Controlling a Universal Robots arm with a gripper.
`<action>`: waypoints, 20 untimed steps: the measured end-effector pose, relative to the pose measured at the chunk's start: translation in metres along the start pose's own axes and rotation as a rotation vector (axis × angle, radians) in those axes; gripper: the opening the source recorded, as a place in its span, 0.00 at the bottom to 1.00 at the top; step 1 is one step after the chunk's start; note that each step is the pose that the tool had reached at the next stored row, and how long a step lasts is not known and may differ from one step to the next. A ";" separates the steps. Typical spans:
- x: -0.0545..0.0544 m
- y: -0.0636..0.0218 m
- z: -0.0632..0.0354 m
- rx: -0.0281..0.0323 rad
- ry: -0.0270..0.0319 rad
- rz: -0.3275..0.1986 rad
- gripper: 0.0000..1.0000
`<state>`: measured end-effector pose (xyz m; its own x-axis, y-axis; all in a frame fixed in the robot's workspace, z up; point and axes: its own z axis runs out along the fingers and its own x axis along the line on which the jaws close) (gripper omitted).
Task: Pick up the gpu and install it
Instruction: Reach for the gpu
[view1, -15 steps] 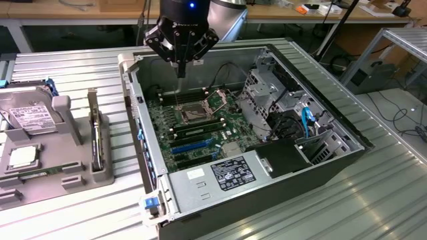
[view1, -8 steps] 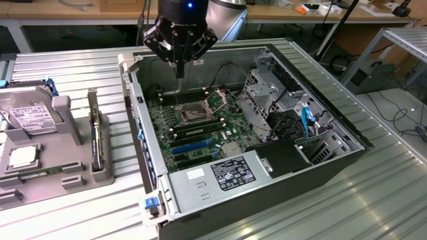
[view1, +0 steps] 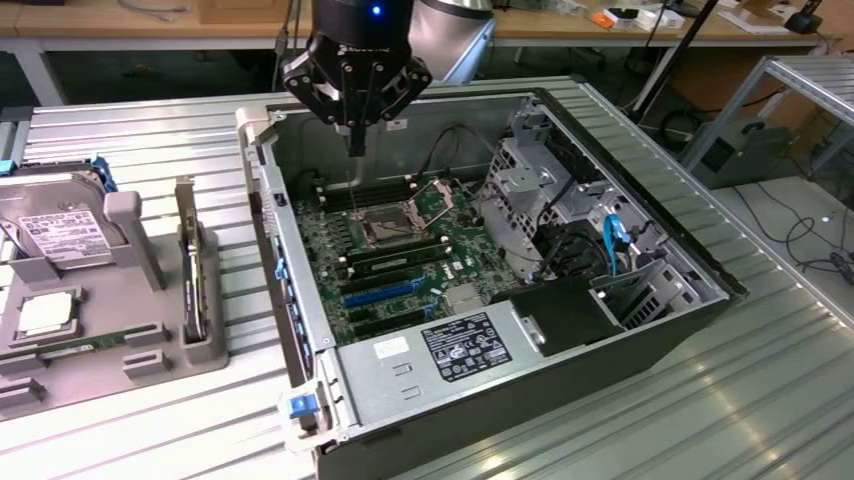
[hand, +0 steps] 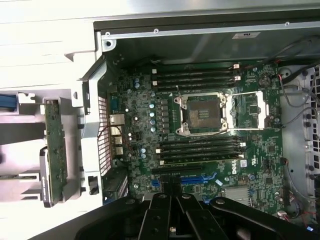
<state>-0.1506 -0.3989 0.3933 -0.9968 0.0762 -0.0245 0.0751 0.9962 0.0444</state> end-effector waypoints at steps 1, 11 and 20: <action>0.000 0.0000 0.0000 0.0000 0.0000 0.000 0.11; 0.005 -0.0004 -0.0002 0.0000 0.0000 0.000 0.11; 0.010 -0.0008 -0.0003 0.0000 0.0000 0.000 0.11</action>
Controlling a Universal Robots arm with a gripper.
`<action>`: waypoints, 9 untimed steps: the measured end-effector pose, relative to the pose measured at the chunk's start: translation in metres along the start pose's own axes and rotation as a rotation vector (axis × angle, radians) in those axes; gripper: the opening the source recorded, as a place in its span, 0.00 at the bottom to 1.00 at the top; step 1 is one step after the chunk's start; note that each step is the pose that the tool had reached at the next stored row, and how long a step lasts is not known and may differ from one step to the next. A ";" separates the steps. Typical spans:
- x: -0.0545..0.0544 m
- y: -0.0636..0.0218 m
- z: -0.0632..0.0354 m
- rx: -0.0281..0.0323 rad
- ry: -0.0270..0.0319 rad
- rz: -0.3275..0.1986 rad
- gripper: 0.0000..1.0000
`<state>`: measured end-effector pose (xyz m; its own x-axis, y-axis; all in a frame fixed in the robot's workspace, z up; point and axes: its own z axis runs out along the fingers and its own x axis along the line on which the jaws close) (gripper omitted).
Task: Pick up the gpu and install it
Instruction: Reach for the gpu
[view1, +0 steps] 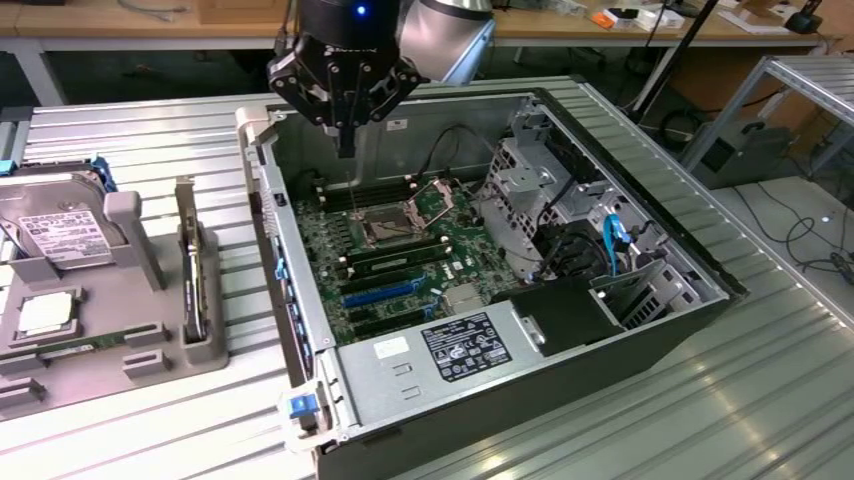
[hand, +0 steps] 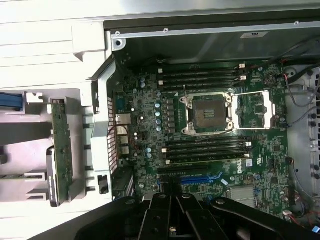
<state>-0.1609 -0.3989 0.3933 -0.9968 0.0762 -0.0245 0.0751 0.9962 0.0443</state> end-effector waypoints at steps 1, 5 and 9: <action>0.001 0.0000 0.0000 0.0000 0.0000 0.000 0.11; 0.003 -0.0002 -0.0001 0.0000 0.0000 0.000 0.11; 0.006 -0.0004 -0.0002 0.0000 0.0000 0.000 0.11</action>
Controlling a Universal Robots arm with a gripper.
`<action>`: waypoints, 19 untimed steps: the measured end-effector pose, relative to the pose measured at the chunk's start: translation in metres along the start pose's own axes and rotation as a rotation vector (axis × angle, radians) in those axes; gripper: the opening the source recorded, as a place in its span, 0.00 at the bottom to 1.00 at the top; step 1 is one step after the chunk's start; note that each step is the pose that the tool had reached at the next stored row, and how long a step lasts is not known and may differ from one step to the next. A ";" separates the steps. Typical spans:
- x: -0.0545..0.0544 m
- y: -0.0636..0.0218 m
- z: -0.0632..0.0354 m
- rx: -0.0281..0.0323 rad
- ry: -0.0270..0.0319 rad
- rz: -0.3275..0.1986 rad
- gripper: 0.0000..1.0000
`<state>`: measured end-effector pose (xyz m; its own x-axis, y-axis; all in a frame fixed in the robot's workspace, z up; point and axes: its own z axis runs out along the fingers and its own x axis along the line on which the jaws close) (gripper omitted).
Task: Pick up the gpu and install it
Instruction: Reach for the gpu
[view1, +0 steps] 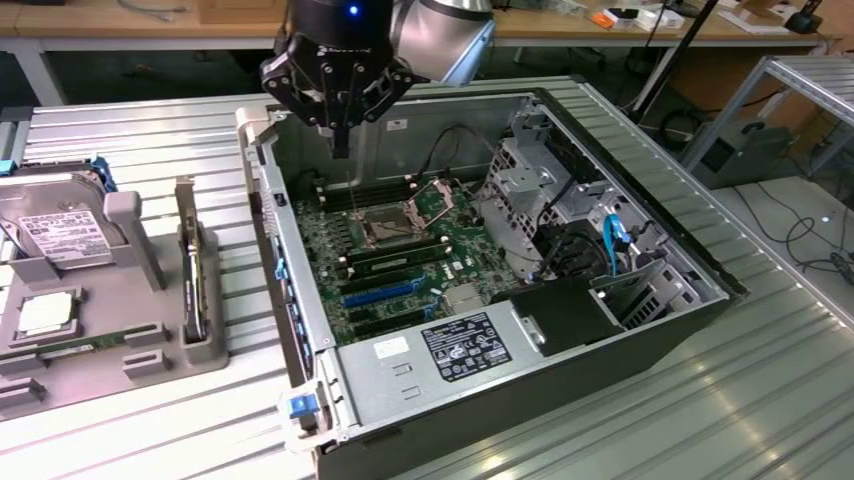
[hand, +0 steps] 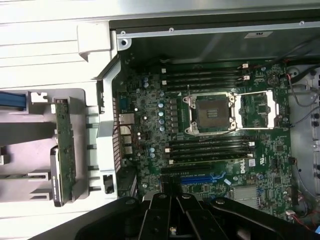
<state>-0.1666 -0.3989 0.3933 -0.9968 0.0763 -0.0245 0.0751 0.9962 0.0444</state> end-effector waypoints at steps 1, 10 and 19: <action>0.001 -0.0001 0.0000 0.0000 0.0000 0.000 0.11; 0.005 -0.0004 -0.0001 0.0000 0.0000 0.000 0.11; 0.010 -0.0007 -0.0003 0.0000 0.0000 0.000 0.11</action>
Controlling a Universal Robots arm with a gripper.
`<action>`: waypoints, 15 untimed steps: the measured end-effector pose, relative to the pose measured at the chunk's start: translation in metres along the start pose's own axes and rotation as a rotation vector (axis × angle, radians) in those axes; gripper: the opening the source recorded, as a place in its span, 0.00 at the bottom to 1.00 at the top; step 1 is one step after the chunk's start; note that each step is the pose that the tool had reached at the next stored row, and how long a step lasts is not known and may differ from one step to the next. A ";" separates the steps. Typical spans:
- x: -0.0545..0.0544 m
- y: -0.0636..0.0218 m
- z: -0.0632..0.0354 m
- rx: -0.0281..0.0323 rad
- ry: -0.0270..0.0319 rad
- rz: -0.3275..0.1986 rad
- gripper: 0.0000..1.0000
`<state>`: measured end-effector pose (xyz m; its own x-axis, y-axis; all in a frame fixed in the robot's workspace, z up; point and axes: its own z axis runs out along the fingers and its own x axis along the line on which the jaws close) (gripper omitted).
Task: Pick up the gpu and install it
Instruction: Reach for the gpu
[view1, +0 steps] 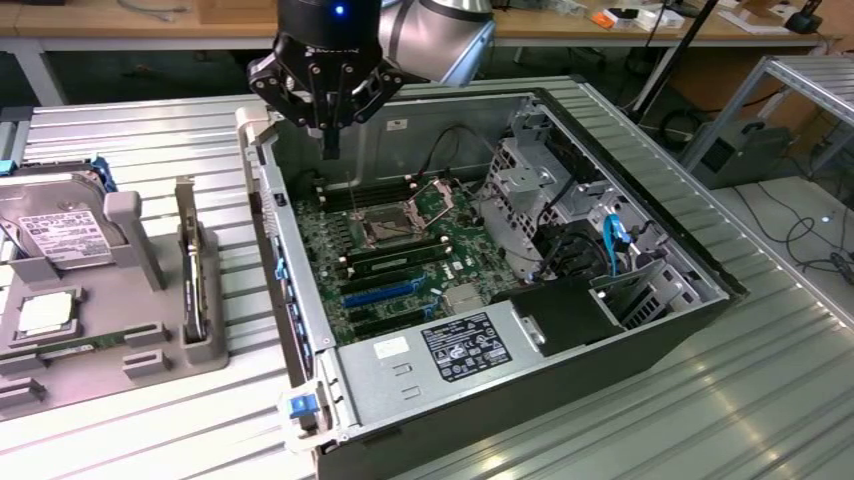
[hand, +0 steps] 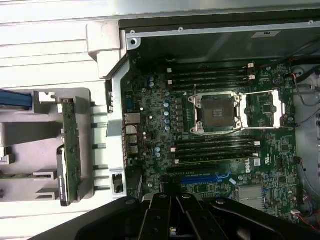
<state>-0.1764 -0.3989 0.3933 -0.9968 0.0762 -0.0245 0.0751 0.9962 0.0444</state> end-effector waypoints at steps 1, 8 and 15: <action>0.001 -0.0001 0.0000 0.0000 0.0000 0.000 0.11; 0.007 -0.0005 -0.0002 0.0000 0.0000 0.000 0.11; 0.014 -0.0011 -0.0004 0.0000 0.0000 0.000 0.11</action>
<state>-0.1907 -0.3989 0.3933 -0.9968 0.0762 -0.0245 0.0751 0.9962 0.0444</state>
